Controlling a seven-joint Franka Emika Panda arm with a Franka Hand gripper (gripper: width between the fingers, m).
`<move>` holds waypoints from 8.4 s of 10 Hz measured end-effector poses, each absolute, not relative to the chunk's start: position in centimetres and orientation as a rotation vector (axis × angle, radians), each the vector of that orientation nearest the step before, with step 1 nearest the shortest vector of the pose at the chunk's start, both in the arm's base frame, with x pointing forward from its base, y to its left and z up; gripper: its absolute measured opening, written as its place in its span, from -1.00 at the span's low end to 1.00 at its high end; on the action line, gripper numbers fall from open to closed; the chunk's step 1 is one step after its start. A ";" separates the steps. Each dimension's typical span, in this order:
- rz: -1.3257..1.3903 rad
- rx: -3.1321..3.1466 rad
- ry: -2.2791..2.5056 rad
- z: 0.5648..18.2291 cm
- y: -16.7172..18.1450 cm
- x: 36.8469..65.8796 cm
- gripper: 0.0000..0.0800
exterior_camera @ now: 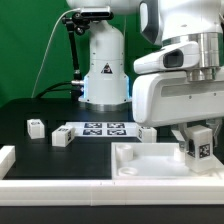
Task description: Assemble one leg
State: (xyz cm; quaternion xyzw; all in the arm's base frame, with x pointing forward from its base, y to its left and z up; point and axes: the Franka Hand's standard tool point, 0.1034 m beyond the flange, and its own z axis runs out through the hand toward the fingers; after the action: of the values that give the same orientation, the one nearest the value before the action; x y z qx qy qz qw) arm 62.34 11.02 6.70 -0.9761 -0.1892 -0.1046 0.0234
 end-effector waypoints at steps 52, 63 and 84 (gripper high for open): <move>-0.225 -2.574 1.396 5.9 11.2 61.9 0.34; -0.356 -3.075 -0.500 5.7 11.1 62.1 0.62; -0.155 -2.090 2.026 5.7 11.7 61.5 -0.29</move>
Offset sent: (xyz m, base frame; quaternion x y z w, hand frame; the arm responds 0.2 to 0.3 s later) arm -0.0067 -0.0036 -0.0060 0.0297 0.0016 0.3634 0.9312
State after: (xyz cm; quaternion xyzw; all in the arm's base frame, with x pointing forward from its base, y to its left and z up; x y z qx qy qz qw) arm 61.46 11.74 5.68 -0.7124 0.6905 -0.0530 0.1133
